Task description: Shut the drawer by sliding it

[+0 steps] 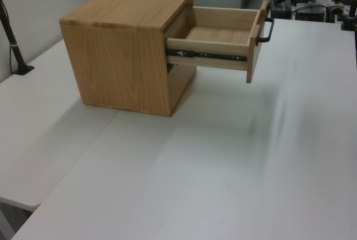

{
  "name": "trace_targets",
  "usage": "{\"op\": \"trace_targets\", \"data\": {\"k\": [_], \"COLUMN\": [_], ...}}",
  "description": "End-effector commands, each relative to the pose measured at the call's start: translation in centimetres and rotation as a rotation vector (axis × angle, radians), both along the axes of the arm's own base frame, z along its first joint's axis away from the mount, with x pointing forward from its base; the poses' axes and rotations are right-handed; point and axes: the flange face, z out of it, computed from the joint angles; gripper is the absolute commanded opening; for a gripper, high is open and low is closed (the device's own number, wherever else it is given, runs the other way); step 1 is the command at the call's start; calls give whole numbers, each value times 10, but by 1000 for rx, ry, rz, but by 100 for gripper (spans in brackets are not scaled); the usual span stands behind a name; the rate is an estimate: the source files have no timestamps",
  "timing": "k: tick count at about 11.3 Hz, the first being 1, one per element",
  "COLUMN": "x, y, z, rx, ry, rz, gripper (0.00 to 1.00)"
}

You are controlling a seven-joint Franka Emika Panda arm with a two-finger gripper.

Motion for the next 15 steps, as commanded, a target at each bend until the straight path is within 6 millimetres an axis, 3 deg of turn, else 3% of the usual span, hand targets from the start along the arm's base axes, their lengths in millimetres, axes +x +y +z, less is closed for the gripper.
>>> {"op": "trace_targets", "data": {"k": [1,7,8,9,11,12,15], "x": [-3,-2,-4,-6,-12,-17,-8], "y": [1,14,14,15,18,20,41], "z": [-1,-13,-23,-33,-53,-62,-88], "rx": [9,23,28,31,46,49,73], "ry": [33,58,82,108,175,199,174], "rz": [24,52,54,85,179,191,224], "gripper": [100,100,96,85,29,11,0]}}
